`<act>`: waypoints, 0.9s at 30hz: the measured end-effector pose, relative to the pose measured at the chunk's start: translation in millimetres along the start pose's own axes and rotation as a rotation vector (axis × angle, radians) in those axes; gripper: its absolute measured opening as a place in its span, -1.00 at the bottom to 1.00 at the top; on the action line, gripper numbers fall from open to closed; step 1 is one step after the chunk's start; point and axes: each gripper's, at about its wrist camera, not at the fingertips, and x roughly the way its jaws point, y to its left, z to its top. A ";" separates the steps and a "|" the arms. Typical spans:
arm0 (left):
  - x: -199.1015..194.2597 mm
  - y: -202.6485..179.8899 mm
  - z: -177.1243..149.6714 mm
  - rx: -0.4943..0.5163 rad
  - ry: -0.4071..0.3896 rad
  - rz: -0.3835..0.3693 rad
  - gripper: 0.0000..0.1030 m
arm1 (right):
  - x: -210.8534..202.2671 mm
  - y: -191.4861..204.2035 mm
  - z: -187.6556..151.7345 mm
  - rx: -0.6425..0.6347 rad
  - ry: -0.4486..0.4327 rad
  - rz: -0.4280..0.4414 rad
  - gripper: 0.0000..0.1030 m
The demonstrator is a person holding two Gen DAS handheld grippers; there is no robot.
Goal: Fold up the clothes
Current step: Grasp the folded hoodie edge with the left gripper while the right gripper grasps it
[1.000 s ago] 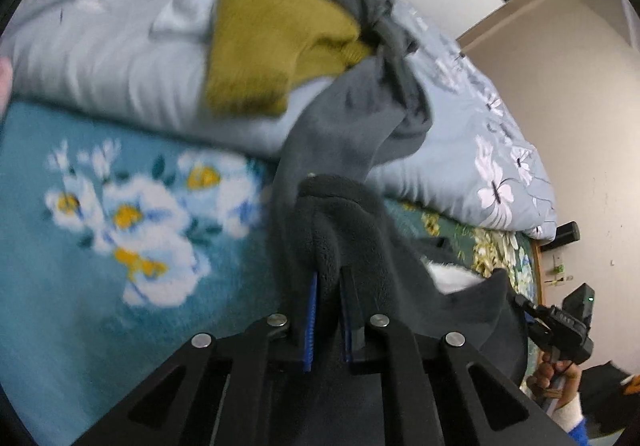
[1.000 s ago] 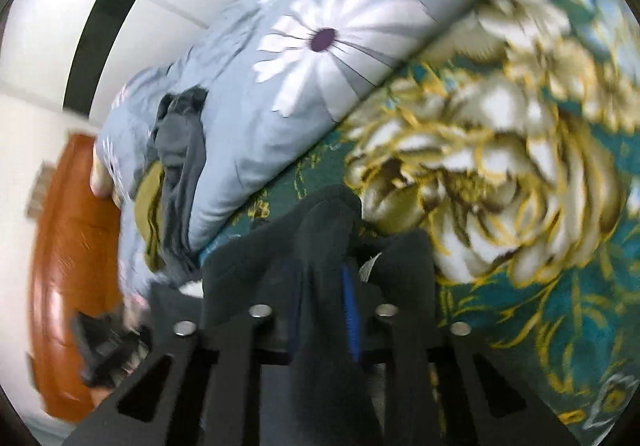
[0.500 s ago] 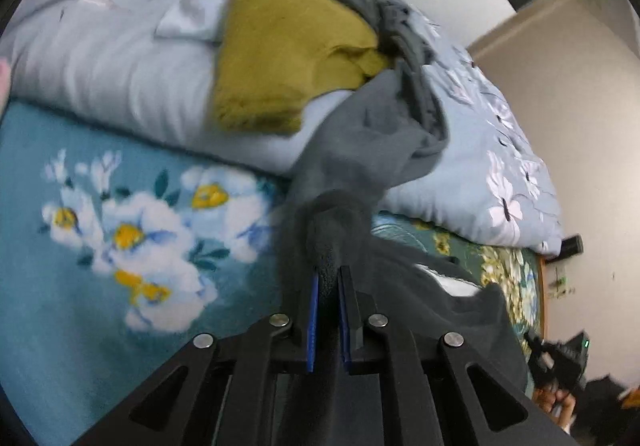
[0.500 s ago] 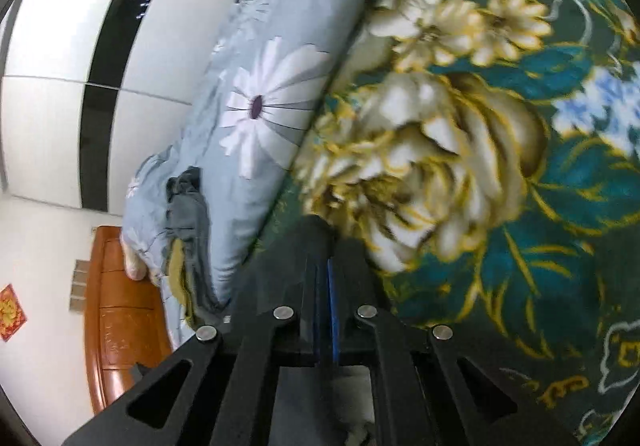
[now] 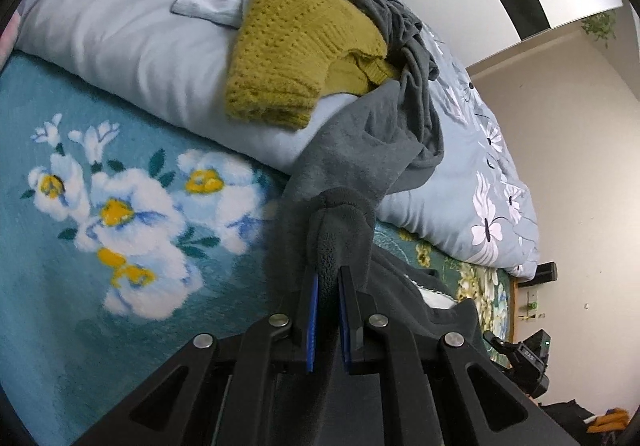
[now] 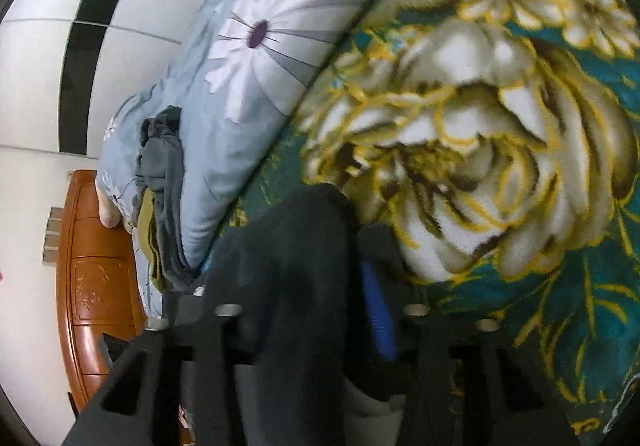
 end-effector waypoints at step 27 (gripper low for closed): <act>18.0 4.7 10.5 -0.004 0.107 0.058 -0.59 | -55.3 -42.9 -34.2 0.098 -0.138 -0.026 -0.52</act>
